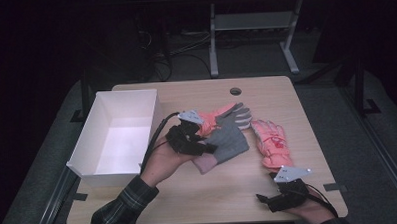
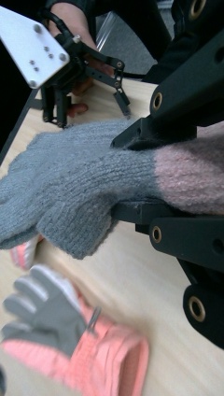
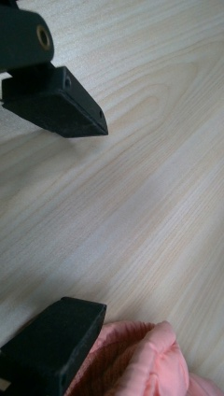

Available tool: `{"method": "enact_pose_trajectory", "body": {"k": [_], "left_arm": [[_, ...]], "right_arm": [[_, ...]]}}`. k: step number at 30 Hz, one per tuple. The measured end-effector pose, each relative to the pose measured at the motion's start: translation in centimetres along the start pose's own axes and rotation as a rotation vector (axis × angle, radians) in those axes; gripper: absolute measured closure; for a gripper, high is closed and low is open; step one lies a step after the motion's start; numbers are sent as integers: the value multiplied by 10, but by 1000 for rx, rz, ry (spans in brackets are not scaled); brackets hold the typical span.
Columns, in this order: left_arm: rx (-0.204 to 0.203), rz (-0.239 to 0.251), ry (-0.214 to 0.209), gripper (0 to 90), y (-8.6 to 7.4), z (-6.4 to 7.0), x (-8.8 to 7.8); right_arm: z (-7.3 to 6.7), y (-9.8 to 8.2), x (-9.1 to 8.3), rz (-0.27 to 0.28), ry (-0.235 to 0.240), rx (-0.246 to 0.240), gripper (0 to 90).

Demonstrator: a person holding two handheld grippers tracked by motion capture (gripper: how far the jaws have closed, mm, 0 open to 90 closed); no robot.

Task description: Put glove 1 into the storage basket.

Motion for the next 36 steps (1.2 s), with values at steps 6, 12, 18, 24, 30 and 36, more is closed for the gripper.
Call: {"method": "enact_pose_trajectory", "body": {"k": [6, 12, 18, 24, 30, 36], "left_arm": [[20, 6, 27, 699, 12, -7, -21], [10, 26, 60, 699, 18, -16, -38], [-20, 48, 102, 699, 18, -31, -55], [-57, 79, 141, 699, 14, -44, -73], [-99, 116, 206, 699, 8, -57, -99], [-164, 155, 272, 699, -6, -73, -127]], "right_arm": [[0, 0, 0, -1, 2, 3, 117], [0, 0, 0, -2, 2, 5, 117], [0, 0, 0, -1, 1, 5, 117], [-1, 0, 0, 4, -4, 7, 113], [0, 0, 1, 1, -8, 7, 105], [0, 0, 1, -2, -6, 8, 92]]}}
Point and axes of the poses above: each handheld gripper's, and its own axes: x roughly forward along the jaws, y roughly out of its top, z roughly to its right, the point moved 3 cm from there along x, roughly forward along the jaws, and after that the axes turned 4 degrees about -x, right-handed, at the moved point
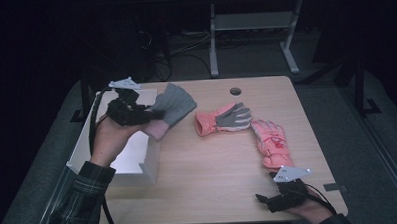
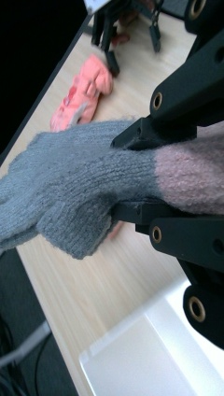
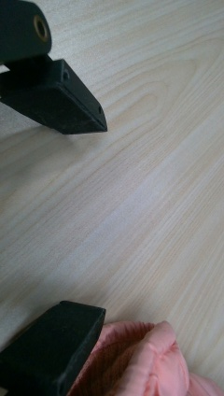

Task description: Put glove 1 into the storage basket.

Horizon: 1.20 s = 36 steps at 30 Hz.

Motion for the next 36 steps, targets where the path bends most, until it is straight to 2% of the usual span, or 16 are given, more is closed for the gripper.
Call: {"method": "enact_pose_trajectory", "body": {"k": [10, 15, 26, 30, 33, 36], "left_arm": [[-110, 18, 118, 699, -25, -56, -24], [-158, 24, 164, 699, -38, -75, -27], [-254, -15, 275, 698, -70, -113, -9], [-298, -22, 296, 697, -82, -125, 3], [-315, -38, 324, 696, -91, -133, 12], [-309, -71, 366, 694, -99, -140, 21]], "right_arm": [[0, 0, 0, 5, -1, -2, 90], [0, 0, 0, 2, -2, -3, 90], [0, 0, 0, 0, -2, -5, 90], [0, 0, 0, 0, -1, -5, 90], [0, 0, 0, 1, -1, -5, 90], [0, 0, 0, 1, -1, -6, 90]]}}
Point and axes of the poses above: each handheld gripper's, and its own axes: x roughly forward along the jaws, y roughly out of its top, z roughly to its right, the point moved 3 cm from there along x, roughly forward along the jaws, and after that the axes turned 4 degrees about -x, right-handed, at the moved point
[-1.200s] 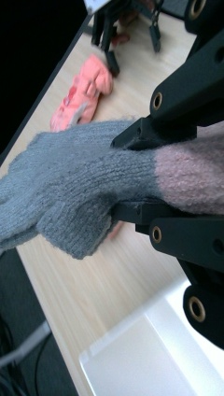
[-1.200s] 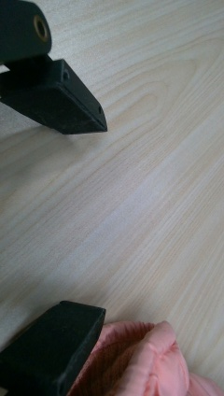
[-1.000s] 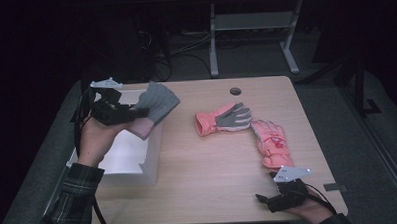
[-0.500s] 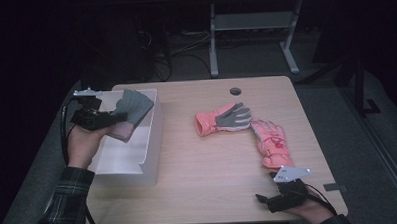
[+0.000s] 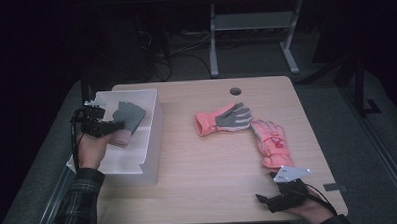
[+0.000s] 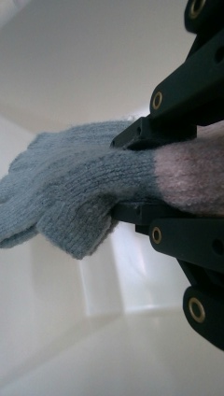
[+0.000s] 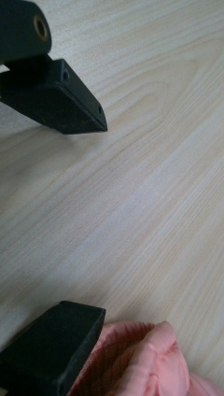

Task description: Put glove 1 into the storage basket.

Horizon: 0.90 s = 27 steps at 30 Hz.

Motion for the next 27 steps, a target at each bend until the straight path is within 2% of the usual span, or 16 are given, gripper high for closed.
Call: {"method": "enact_pose_trajectory", "body": {"k": [1, 2, 3, 4, 8, 9, 11, 13, 17, 23, 25, 27], "left_arm": [[-11, -9, 9, 693, -2, -1, 4], [2, -16, 21, 693, -4, -3, 7], [-11, -25, 33, 694, -6, -4, 9], [-5, -29, 39, 693, -7, -6, 11], [-11, -42, 52, 690, -12, -11, 16], [-25, -47, 49, 689, -13, -11, 18], [-2, -57, 64, 689, -14, -11, 20], [-20, -64, 68, 688, -16, -12, 23], [-25, -82, 76, 686, -19, -14, 28], [-7, -114, 127, 678, -24, -14, 33], [-20, -116, 133, 671, -24, -14, 35], [-14, -125, 148, 648, -24, -15, 36]], "right_arm": [[0, 0, 0, 0, 0, 0, 90], [0, 0, 0, -1, 1, 0, 90], [0, 0, 0, 0, 0, -1, 90], [0, 0, 0, -1, 1, -1, 90], [0, 0, 0, -1, 1, -1, 90], [0, 0, 0, -1, 0, -1, 90], [0, 0, 0, -1, 0, -1, 90], [0, 0, 0, -1, 0, -1, 90], [0, 0, 0, 0, -1, -1, 90], [0, 0, 0, 0, -1, 0, 90], [0, 0, 0, 0, -2, 1, 90], [0, -1, -1, 0, -2, 3, 90]]}}
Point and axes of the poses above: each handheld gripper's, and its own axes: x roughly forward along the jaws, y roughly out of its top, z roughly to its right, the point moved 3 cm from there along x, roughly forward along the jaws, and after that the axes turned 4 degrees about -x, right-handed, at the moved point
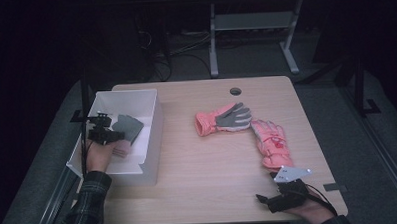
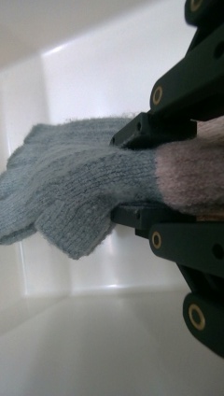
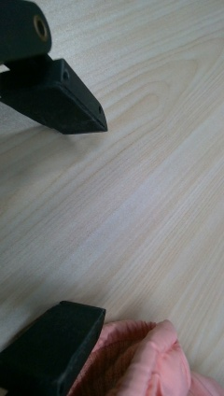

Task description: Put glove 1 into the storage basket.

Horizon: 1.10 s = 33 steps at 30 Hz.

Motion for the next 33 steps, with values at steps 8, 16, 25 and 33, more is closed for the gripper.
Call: {"method": "enact_pose_trajectory", "body": {"k": [8, 16, 25, 33], "left_arm": [[-19, 59, 84, 359, 5, 9, -10], [19, 136, 0, 369, 18, 20, -32], [89, 240, -182, 246, 40, 46, -70], [209, 268, -316, 183, 57, 82, -102]], "right_arm": [[0, 0, -1, -3, 0, 5, 90], [0, 0, -1, -3, -1, 6, 89], [0, 0, -1, -3, -1, 5, 88], [0, 0, 0, -3, 0, 5, 88]]}}
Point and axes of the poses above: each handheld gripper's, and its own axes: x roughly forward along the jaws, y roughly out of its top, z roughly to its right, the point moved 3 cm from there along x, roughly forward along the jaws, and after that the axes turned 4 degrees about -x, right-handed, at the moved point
